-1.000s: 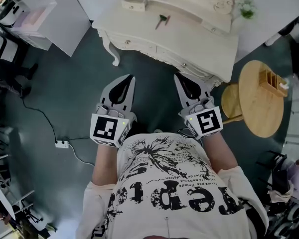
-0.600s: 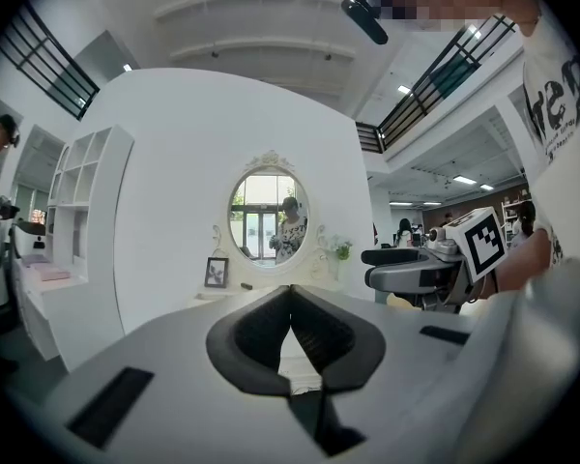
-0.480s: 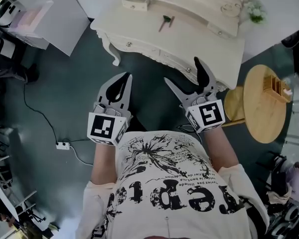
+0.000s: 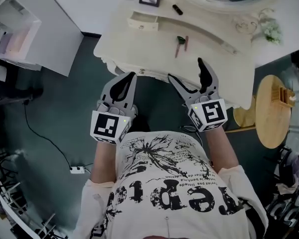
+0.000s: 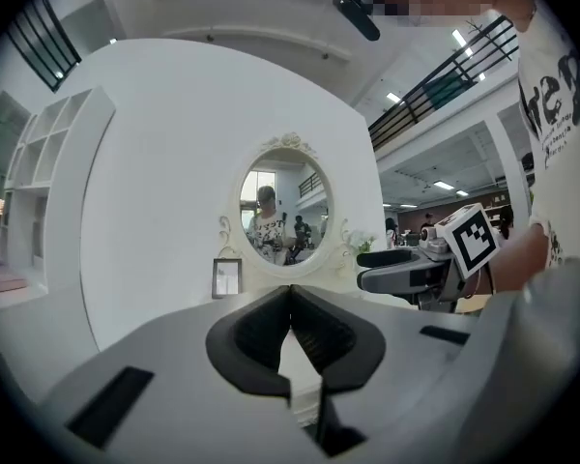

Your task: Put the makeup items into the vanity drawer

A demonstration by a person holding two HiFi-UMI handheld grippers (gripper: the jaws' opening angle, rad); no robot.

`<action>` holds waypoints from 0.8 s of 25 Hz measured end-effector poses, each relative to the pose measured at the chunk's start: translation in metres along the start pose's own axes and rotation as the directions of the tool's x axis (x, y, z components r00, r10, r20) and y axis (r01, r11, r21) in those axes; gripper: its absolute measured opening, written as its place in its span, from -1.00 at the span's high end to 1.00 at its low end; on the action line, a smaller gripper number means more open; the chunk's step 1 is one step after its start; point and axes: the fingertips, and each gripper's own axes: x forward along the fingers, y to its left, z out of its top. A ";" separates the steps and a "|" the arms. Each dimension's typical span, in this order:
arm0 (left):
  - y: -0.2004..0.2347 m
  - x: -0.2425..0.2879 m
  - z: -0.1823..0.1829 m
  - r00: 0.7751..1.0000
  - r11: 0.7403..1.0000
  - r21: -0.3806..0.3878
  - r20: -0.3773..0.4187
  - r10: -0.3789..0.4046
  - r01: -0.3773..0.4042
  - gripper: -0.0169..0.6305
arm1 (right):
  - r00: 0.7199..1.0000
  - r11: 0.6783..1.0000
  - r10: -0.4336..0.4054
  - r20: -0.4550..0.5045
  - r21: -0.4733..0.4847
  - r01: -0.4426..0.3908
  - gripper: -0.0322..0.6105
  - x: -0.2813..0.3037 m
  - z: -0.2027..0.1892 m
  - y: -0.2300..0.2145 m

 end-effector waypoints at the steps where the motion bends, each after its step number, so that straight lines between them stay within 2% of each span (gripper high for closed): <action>1: 0.022 0.011 0.001 1.000 1.000 0.002 -0.003 -0.024 0.024 0.91 | 1.000 1.000 -0.026 -0.013 0.003 0.026 -0.53 0.021 0.001 -0.001; 6: 0.117 0.058 0.003 0.994 0.994 0.011 -0.003 -0.109 0.109 0.91 | 0.992 0.994 -0.111 -0.066 0.014 0.112 -0.53 0.118 0.001 -0.010; 10: 0.165 0.093 0.001 0.983 0.984 0.006 -0.019 -0.180 0.180 0.91 | 0.974 0.981 -0.187 -0.131 0.023 0.192 -0.53 0.165 -0.006 -0.021; 14: 0.186 0.125 -0.008 0.969 0.970 -0.022 -0.036 -0.244 0.243 0.91 | 0.943 0.966 -0.238 -0.233 0.047 0.256 -0.53 0.185 -0.028 -0.037; 20: 0.178 0.178 -0.027 0.952 0.954 -0.036 -0.060 -0.299 0.297 0.91 | 0.892 0.952 -0.256 -0.372 0.065 0.300 -0.53 0.198 -0.083 -0.082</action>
